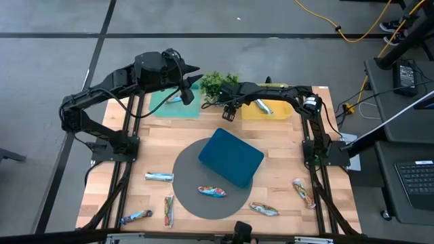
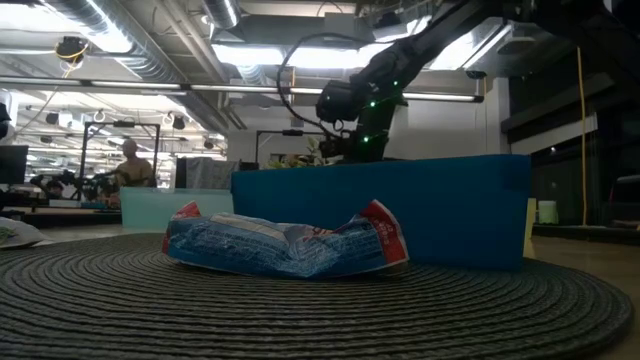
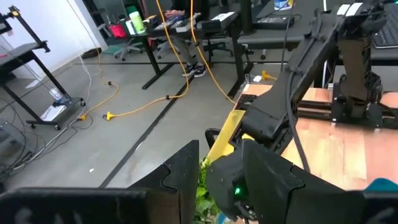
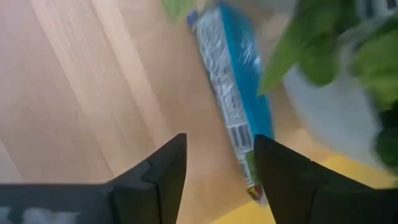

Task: Pick and place Granola Bars by type
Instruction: Put the top blue granola bar into the blue bin

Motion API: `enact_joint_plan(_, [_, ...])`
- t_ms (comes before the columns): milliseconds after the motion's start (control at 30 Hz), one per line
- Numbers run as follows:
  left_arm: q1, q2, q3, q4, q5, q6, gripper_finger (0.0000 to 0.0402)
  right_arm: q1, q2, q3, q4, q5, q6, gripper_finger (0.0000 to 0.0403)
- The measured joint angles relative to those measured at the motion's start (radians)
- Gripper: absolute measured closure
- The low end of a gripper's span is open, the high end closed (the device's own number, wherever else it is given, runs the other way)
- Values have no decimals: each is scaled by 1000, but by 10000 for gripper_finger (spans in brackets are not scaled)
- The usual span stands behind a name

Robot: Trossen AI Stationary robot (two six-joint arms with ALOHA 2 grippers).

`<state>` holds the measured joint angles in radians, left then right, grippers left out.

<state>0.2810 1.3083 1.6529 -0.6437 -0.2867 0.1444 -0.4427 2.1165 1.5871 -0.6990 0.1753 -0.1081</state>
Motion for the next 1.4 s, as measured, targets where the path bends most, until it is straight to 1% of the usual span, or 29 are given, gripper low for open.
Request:
enact_joint_plan(167, [-2, 0, 0, 0, 0, -10, 286, 0, 51, -1, -14, 13, 0, 214])
enact_joint_plan(467, [-11, 0, 0, 0, 10, -19, 286, 0, 63, -1, 1, 16, -2, 215])
enact_joint_plan(700, [-11, 0, 0, -1, 20, -19, 286, 5, 63, -1, -9, 16, -4, 248])
enact_joint_plan(833, [-11, 0, 0, -3, 19, -19, 286, 20, 63, -1, -23, 23, -32, 255])
enact_joint_plan(933, [-11, 0, 0, -3, 19, -19, 286, 35, 63, -1, -38, 107, -36, 255])
enact_joint_plan(1033, [-11, 0, 0, -3, 19, -20, 286, 56, 63, -1, -51, 216, -89, 255])
enact_joint_plan(1100, [-11, 0, 0, -3, 19, -26, 286, 66, 63, -1, -52, 262, -120, 255])
enact_joint_plan(1200, [-11, 0, 0, -3, 19, -27, 286, 72, 63, -1, -33, 255, -135, 255])
enact_joint_plan(1333, [-11, 0, 0, -3, 19, -36, 286, 71, 63, -1, 6, 199, -134, 255])
enact_joint_plan(1400, [-11, 0, 0, -4, 19, -47, 286, 71, 63, -1, 15, 186, -142, 250])
